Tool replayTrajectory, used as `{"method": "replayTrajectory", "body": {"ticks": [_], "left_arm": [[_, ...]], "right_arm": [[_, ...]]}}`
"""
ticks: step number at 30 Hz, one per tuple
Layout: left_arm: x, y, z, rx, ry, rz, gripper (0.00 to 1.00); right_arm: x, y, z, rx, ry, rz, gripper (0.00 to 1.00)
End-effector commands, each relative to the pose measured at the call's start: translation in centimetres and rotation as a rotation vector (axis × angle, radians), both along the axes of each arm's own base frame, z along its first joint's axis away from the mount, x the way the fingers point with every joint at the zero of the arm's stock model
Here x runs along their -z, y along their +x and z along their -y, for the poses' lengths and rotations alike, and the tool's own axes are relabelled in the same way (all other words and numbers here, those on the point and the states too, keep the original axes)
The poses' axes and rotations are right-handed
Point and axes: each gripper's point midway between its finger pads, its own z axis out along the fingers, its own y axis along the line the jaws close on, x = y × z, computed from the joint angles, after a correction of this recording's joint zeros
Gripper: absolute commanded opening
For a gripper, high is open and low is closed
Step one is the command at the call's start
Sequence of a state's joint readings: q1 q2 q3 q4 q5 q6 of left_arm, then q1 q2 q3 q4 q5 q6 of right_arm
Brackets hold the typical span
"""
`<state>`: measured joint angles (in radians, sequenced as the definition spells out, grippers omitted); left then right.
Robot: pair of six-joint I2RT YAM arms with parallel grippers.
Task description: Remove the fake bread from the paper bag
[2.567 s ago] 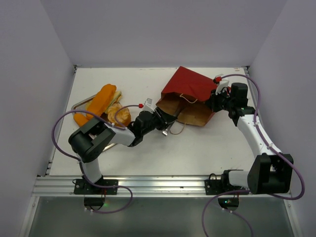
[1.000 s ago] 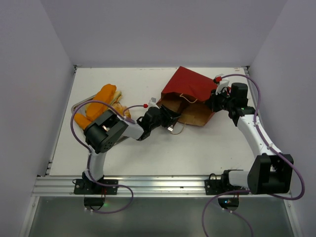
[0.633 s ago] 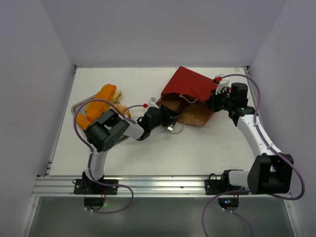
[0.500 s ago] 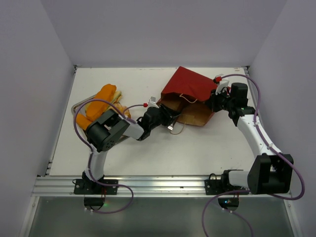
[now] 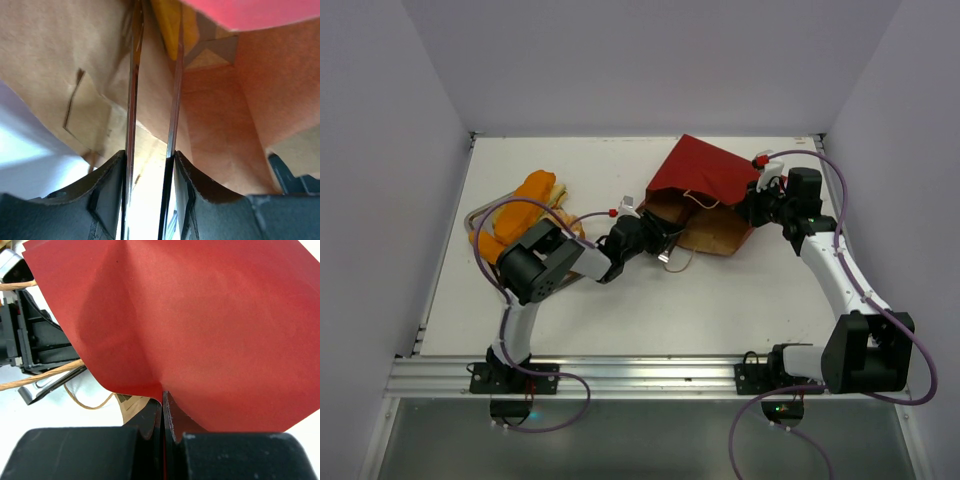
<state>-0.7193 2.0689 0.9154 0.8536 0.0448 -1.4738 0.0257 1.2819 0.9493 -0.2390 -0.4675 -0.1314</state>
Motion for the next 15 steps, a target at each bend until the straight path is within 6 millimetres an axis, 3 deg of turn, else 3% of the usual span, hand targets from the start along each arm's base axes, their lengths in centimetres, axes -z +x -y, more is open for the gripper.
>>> {"method": "replayTrajectory", "body": {"ticks": [1,15], "left_arm": [[-1.19,1.26,0.61,0.002,-0.032,0.02,0.45],[-1.94,2.25,1.03,0.002,-0.055,0.036,0.47]], "right_arm": [[-2.42,0.42,-0.52,-0.026,0.027,0.075,0.0],[-2.48,0.32,-0.65,-0.031,0.029,0.077,0.0]]}}
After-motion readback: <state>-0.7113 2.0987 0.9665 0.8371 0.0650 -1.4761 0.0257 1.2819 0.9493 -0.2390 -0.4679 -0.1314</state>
